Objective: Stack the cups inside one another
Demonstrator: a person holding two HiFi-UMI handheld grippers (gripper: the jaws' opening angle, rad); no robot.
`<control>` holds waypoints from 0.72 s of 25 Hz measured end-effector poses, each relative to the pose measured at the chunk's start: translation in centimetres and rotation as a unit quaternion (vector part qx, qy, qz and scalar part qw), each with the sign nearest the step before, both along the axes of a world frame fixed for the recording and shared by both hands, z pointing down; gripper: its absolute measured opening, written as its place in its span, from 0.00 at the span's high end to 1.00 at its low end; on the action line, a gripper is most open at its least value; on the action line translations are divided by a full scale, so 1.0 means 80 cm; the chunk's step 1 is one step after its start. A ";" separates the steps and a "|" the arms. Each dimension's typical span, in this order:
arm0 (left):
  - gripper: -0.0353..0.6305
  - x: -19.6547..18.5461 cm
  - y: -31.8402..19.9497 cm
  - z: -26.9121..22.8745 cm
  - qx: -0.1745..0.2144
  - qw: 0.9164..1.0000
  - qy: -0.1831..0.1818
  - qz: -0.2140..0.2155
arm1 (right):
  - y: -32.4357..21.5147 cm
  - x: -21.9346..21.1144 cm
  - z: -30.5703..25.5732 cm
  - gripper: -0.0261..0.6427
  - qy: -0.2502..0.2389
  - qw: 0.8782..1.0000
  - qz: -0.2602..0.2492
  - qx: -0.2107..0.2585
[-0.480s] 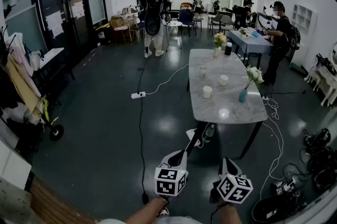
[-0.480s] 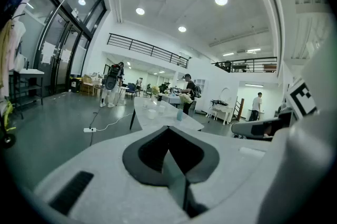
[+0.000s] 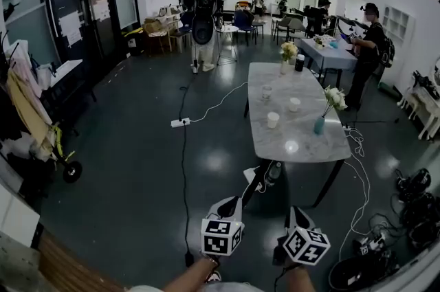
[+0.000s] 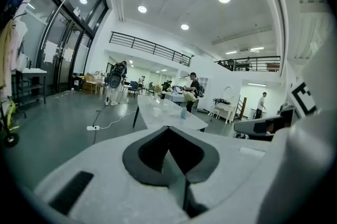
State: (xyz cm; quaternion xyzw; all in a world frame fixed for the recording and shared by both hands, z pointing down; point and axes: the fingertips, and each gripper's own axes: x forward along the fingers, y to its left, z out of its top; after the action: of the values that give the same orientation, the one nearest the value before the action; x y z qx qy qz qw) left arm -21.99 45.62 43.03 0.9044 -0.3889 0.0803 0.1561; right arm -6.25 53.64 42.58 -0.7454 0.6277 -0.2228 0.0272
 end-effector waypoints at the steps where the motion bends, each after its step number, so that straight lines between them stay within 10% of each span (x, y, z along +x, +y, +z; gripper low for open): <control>1: 0.95 -0.002 -0.004 0.001 0.000 1.000 -0.001 0.001 | -0.004 -0.002 0.002 0.95 -0.004 1.000 0.001 0.000; 18: 0.95 -0.038 -0.058 0.018 -0.004 0.999 -0.016 0.043 | -0.038 -0.024 0.015 0.95 -0.017 0.998 0.052 -0.015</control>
State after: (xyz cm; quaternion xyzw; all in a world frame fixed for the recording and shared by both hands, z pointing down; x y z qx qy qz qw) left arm -25.06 40.96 44.43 0.9181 -0.3521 0.1030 0.1502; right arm -8.17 50.61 43.79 -0.7737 0.5839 -0.2428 0.0384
